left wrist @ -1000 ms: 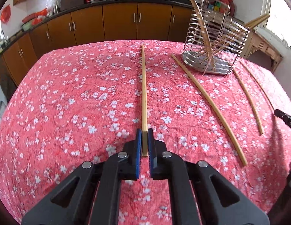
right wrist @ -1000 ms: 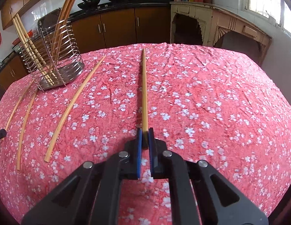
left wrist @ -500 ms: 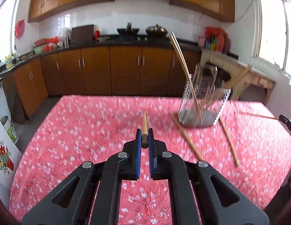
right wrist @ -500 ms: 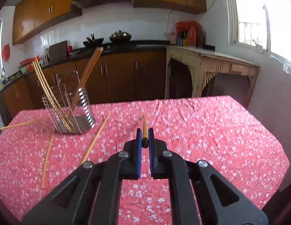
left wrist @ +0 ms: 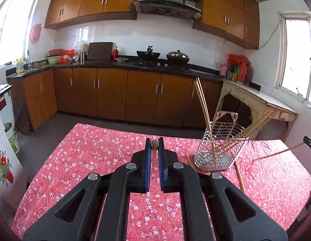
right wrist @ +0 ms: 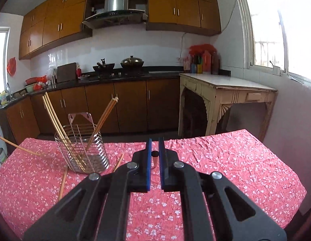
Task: Organize utensils
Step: 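Lift both held chopsticks upright with the left and right tools, then carry both chopsticks over the wire rack and lower them into it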
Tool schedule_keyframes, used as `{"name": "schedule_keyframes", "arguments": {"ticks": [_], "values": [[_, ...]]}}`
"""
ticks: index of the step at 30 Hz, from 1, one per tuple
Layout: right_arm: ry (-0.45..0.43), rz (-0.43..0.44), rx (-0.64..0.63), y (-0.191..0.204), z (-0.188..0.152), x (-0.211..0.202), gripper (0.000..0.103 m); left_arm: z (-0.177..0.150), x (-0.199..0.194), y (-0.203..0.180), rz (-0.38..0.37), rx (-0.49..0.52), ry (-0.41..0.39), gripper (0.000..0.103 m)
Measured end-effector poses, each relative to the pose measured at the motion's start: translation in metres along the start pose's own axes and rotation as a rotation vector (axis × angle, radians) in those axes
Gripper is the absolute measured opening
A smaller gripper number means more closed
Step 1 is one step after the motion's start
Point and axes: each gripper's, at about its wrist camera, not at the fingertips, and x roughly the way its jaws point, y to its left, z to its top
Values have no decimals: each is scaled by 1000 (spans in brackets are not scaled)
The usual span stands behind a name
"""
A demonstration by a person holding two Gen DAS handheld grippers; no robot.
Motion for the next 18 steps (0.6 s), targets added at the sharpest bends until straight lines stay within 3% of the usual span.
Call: {"name": "schedule_keyframes", "arguments": {"ticks": [18], "values": [[-83, 75, 28, 4, 35, -24, 8, 30, -19, -12, -19, 16, -93, 7]]}}
